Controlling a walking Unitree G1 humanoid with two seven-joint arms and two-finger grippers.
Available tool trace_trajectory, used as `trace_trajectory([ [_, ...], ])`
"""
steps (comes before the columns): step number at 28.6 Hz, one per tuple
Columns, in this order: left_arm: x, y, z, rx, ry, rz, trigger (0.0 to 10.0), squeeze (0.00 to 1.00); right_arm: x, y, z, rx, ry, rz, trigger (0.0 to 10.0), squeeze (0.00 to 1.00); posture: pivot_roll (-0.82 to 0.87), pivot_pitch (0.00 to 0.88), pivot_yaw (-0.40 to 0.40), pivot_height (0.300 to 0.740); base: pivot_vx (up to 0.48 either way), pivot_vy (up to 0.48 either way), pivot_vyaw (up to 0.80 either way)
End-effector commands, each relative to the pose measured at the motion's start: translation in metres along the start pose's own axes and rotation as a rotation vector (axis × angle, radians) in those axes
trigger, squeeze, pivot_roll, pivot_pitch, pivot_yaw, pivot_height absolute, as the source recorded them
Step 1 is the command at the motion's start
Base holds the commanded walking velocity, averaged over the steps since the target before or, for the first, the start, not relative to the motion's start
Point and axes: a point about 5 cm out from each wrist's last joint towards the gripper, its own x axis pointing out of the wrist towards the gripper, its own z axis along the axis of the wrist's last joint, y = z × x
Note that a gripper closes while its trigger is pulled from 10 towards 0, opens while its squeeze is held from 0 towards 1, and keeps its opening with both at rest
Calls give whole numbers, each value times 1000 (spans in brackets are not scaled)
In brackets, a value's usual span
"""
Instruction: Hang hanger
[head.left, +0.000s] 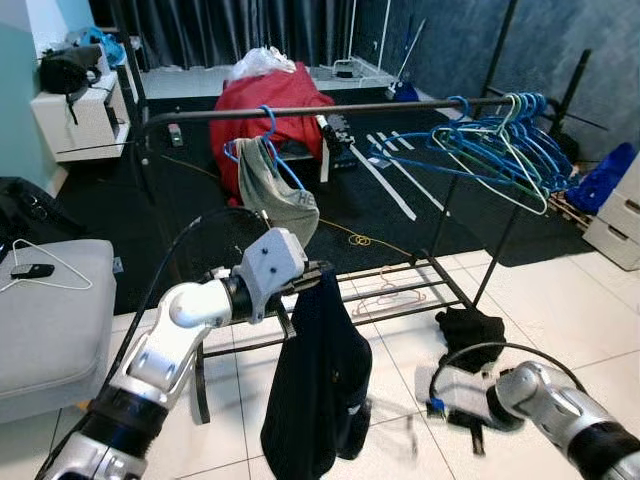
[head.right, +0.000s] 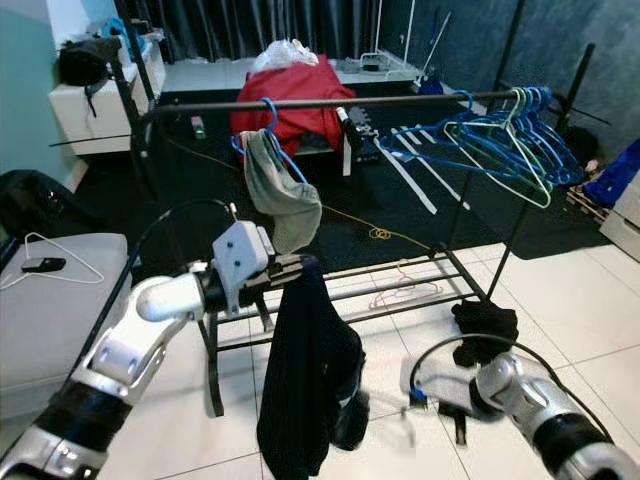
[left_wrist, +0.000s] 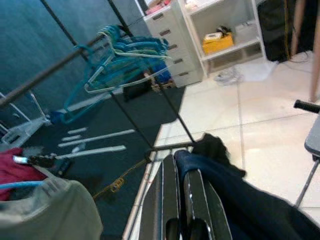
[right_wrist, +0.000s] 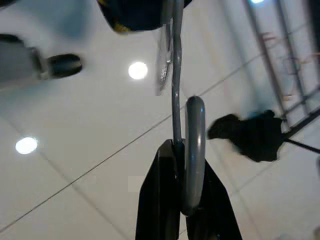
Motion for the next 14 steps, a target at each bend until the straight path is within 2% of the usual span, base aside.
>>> trace_trajectory([
  [1,0,6,3,21,-19,26,0,0,-1,-7,0,-8,-1,-73,10000,0,-77,63,-30,740,0,0,0],
  [2,0,6,3,21,-19,26,0,0,-1,-7,0,-8,-1,-73,10000,0,-77,63,-30,740,0,0,0],
  [3,0,8,4,13,-26,23,0,0,-3,-12,0,-15,-19,-123,10000,0,-79,62,-29,740,0,0,0],
  [5,0,8,4,13,-26,23,0,0,-3,-12,0,-15,-19,-123,10000,0,-79,62,-29,740,0,0,0],
  [7,0,7,5,1,-31,18,0,0,-6,-15,4,-31,-62,-162,10000,0,-79,61,-29,740,0,0,0],
  [8,0,6,5,-8,-33,15,0,0,-7,-15,9,-44,-129,-178,10000,0,-81,58,-33,740,0,0,0],
  [10,0,6,5,-8,-33,15,0,0,-7,-15,9,-44,-129,-178,10000,0,-81,58,-33,740,0,0,0],
  [11,0,5,3,-16,-28,22,0,0,-8,-9,14,-47,-222,-168,10000,0,-85,56,-37,740,0,0,0],
  [13,0,5,3,-16,-28,22,0,0,-8,-9,14,-47,-222,-168,10000,0,-85,56,-37,740,0,0,0],
  [14,0,5,2,-21,-25,32,0,0,-7,1,18,-60,-315,-155,10000,0,-86,53,-38,740,0,0,0],
])
